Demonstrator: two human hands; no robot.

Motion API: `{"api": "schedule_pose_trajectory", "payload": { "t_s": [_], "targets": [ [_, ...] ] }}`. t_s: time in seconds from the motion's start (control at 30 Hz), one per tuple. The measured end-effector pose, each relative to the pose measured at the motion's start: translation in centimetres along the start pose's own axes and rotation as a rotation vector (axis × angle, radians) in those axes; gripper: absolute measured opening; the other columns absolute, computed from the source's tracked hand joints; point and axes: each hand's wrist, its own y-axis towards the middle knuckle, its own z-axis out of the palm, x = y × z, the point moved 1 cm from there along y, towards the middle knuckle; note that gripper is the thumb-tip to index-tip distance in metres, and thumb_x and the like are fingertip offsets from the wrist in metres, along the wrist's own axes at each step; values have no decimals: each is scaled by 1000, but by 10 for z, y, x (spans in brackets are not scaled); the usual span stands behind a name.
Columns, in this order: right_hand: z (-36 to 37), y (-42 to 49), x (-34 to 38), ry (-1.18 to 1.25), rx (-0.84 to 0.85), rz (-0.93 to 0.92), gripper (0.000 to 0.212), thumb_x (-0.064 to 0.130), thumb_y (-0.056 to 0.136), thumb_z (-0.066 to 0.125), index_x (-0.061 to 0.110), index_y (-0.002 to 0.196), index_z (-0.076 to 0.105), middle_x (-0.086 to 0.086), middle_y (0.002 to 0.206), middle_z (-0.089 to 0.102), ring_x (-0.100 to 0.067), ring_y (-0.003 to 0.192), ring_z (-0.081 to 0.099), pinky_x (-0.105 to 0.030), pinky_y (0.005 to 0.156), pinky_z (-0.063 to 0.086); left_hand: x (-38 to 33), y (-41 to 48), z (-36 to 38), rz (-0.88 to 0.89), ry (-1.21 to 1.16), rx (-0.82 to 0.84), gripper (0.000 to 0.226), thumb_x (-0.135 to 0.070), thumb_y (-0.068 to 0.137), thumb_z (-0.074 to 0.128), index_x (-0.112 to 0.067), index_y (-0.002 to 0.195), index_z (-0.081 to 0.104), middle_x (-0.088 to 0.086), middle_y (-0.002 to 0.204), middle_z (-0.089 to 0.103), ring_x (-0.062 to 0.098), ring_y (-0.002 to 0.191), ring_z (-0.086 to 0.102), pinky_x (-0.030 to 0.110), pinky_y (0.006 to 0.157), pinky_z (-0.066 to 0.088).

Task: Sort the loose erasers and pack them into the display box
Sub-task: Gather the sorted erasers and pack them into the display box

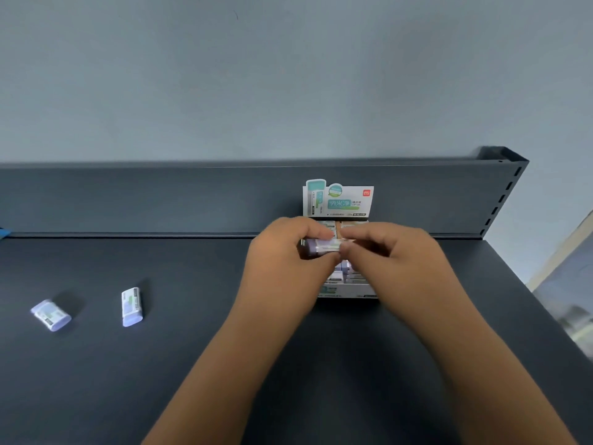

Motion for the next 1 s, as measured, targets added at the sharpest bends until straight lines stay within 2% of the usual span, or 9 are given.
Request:
{"api": "schedule_pose_trajectory", "payload": {
  "t_s": [0.1,0.23,0.33,0.43,0.5,0.63,0.73,0.87,1.0],
  "targets": [
    [-13,3,-3,132,-48,109,13,20,85,77,30,92,81,14,77,77,1,71,68,-25,71,51,-9,5,9,49,132,102,20,-23,78,84,-36,78,69,-13,92,69,2,84,67,20,72,55],
    [-29,3,-14,63,-138,191,8,21,79,80,29,82,80,10,70,75,-5,66,68,-35,73,59,-12,8,17,106,323,249,13,-28,83,77,-32,94,72,-17,93,71,2,91,64,32,82,55],
    [-34,1,-18,-65,-184,208,7,24,76,81,29,75,77,12,67,73,-7,66,69,-38,76,60,-12,7,22,132,468,317,24,-26,87,72,-32,110,70,-14,107,69,8,102,61,36,91,53],
    [-30,-3,-17,-191,-191,207,5,28,78,79,30,75,75,14,68,71,-3,71,66,-30,73,57,-9,11,16,137,545,329,40,-24,86,73,-35,124,62,-16,115,66,8,110,59,34,95,51],
    [-26,-6,-16,-271,-191,186,2,29,81,76,30,80,75,17,75,70,-2,76,65,-26,70,53,-7,15,8,132,568,304,39,-23,86,73,-35,122,63,-16,115,65,7,108,58,30,93,50],
    [-16,-7,-17,-336,-164,167,5,31,81,75,28,86,76,14,82,71,-5,82,65,-26,73,53,0,18,1,160,698,317,28,-23,86,68,-36,111,69,-12,117,62,11,110,56,29,90,49],
    [-8,-9,-17,-392,-175,144,5,31,82,73,27,84,75,13,81,71,-7,81,65,-29,74,54,6,17,0,177,754,358,24,-26,87,67,-38,107,71,-14,106,59,12,107,54,27,88,45],
    [-2,-13,-19,-552,-167,77,17,28,86,65,18,78,75,5,80,71,-14,77,63,-34,71,55,11,18,-2,168,757,360,19,-27,87,65,-36,102,74,-18,87,50,7,92,53,23,77,42],
    [-4,-12,-26,-615,-195,59,20,30,87,64,22,76,78,6,95,63,-17,91,56,-30,62,46,12,15,-3,176,738,368,17,-28,87,65,-36,99,75,-18,86,51,8,91,55,24,79,46]
  ]
}}
